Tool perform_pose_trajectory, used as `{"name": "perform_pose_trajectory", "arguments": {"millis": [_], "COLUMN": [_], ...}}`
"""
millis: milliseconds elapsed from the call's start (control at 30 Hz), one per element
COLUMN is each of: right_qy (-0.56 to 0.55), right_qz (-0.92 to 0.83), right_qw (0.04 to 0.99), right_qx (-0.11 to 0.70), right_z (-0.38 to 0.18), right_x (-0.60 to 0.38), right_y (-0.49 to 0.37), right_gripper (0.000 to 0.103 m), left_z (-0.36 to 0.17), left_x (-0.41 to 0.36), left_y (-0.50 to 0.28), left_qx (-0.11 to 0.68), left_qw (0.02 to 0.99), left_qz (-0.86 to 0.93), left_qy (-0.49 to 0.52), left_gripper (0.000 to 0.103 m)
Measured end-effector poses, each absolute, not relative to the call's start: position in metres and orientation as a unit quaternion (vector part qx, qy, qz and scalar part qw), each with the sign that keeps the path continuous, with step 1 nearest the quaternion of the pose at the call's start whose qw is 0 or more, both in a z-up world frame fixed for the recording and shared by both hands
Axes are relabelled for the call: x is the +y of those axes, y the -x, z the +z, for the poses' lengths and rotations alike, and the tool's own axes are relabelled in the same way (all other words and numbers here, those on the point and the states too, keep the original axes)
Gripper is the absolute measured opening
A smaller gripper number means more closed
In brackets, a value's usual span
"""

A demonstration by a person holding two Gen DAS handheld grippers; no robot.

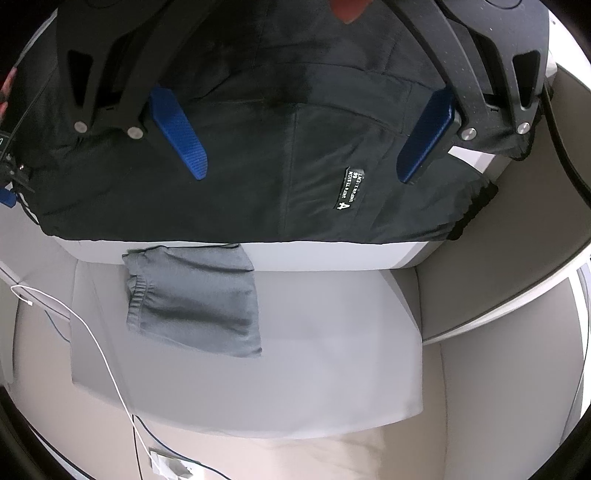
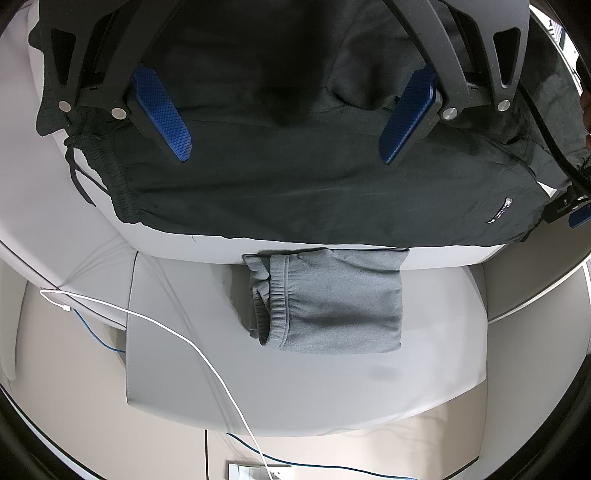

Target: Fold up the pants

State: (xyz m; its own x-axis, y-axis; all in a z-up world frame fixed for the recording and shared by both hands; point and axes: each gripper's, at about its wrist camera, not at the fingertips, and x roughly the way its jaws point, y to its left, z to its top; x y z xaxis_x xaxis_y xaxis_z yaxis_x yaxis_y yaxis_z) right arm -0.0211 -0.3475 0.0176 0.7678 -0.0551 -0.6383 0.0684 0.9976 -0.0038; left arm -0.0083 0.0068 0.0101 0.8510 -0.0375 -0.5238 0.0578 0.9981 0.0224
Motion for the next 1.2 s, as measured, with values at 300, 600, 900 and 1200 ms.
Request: {"name": "perform_pose_trajectory", "arguments": {"millis": [300, 600, 900, 1200], "right_qy": [-0.009, -0.010, -0.010, -0.008], "right_qz": [-0.033, -0.033, -0.034, -0.031], "right_qw": [0.940, 0.940, 0.940, 0.939], "right_qx": [0.339, 0.340, 0.341, 0.342], "right_z": [0.0172, 0.0168, 0.0125, 0.0119], "right_x": [-0.3474, -0.3472, -0.3435, -0.3434], "right_y": [0.0210, 0.0212, 0.0206, 0.0203], "right_gripper": [0.103, 0.103, 0.103, 0.103], "left_z": [0.0096, 0.0096, 0.0089, 0.0093], "left_x": [0.0079, 0.0068, 0.0065, 0.0066], "left_y": [0.0073, 0.0074, 0.0072, 0.0072], "left_qx": [0.274, 0.274, 0.273, 0.273], "left_qw": [0.961, 0.961, 0.962, 0.962], "left_qz": [-0.024, -0.023, -0.023, -0.024], "left_qy": [-0.013, -0.013, -0.012, -0.013], "left_gripper": [0.102, 0.102, 0.102, 0.102]}}
